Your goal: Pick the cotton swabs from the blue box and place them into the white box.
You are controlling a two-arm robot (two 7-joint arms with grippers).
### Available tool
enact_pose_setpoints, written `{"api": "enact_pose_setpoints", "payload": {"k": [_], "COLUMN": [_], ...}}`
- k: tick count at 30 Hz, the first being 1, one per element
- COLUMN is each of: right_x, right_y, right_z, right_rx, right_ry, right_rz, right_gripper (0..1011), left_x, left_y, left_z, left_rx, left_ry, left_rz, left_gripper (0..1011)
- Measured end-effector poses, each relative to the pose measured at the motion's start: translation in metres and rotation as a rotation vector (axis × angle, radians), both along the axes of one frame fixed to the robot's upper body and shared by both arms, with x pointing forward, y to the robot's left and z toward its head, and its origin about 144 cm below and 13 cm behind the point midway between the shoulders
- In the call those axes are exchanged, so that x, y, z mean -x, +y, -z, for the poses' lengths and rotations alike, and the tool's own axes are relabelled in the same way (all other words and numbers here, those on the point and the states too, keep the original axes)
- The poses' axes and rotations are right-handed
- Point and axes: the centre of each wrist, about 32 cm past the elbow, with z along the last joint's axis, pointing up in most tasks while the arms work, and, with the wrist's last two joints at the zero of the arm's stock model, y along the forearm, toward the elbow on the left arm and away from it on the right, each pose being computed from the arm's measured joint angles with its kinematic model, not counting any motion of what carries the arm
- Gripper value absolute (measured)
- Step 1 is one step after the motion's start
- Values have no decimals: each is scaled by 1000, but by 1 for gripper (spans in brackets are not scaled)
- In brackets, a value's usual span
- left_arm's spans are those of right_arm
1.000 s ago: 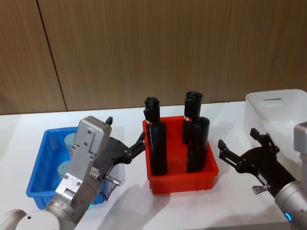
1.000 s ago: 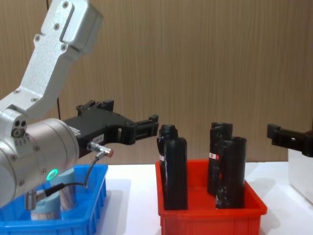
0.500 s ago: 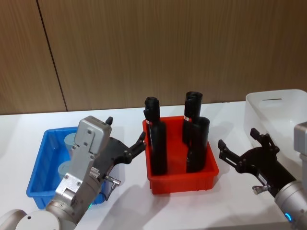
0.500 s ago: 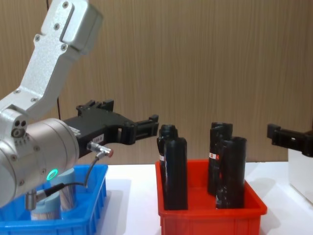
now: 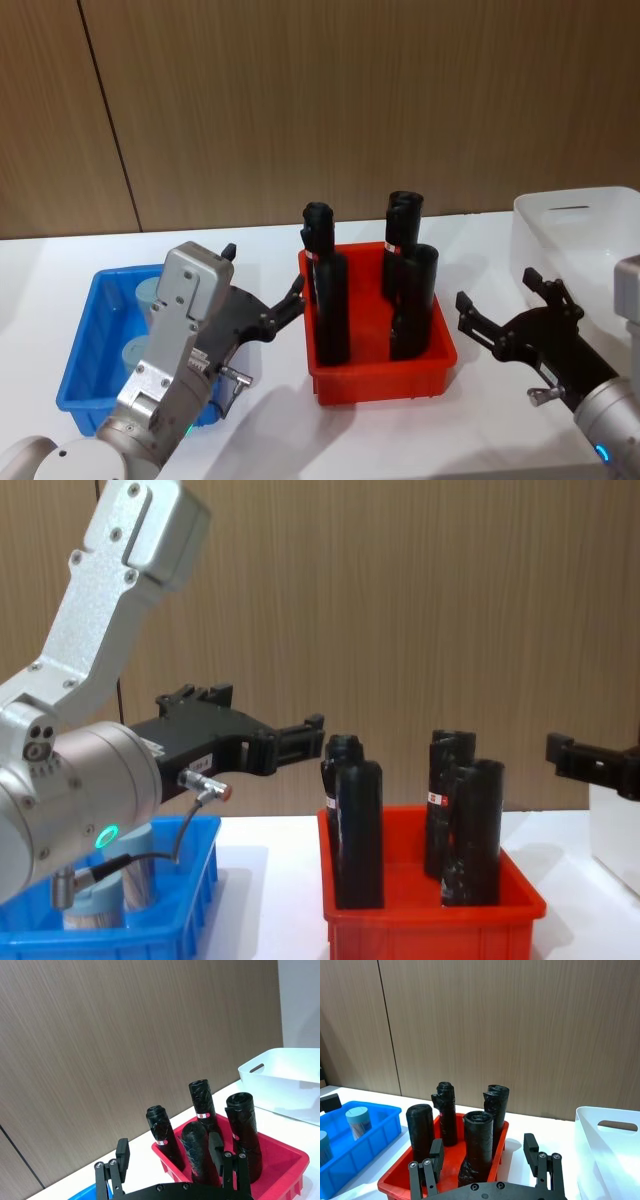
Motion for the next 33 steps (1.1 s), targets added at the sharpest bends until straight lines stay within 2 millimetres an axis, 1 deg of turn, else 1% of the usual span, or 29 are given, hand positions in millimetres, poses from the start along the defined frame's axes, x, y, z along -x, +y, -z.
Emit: {"api": "enact_pose_setpoints", "payload": {"k": [27,33], "right_x": [0,0], "right_y": [0,0], "right_z": [0,0], "right_rx": [0,0], "right_ry": [0,0], "right_rz": [0,0], "right_gripper": [1001,1001], "left_x": [0,-2], "left_y": [0,2], "left_z": [0,3], "left_rx": [0,9], "left_ry": [0,14], "left_rz": [0,-7], "left_gripper": [1000,1000]}}
